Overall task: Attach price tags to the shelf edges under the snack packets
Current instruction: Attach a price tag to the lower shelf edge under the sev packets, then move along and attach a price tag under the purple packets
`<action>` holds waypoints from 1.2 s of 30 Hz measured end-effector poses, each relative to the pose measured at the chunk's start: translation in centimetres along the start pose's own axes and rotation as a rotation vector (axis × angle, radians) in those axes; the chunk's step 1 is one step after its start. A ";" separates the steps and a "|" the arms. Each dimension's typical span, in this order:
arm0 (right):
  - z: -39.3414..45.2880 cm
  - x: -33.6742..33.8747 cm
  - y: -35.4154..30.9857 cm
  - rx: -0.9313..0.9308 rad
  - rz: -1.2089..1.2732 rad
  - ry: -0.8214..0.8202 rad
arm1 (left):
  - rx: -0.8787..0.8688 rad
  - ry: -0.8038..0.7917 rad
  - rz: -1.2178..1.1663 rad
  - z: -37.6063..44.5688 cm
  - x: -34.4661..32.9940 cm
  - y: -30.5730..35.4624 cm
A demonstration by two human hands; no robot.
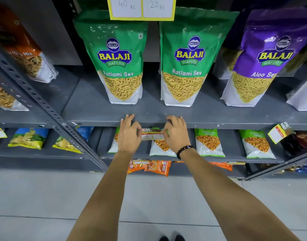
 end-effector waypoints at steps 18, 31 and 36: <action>1.4 0.3 -0.5 -0.159 0.019 0.015 | 0.030 -0.002 0.152 1.2 1.8 2.1; 1.2 -0.1 -0.7 -0.214 0.062 0.093 | 0.095 0.020 0.163 1.5 0.8 2.1; 1.8 -0.5 -0.9 -0.221 -0.010 0.070 | 0.124 0.008 0.215 1.8 0.3 2.4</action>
Point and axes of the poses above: each hand's wrist, its own z-axis towards the middle knuckle, its own x-axis out of the back of the hand, y = z × x, the point moved 4 cm from there along z, towards the middle knuckle, and after that the axes turned 13 degrees about -z, right-handed, at the moved point
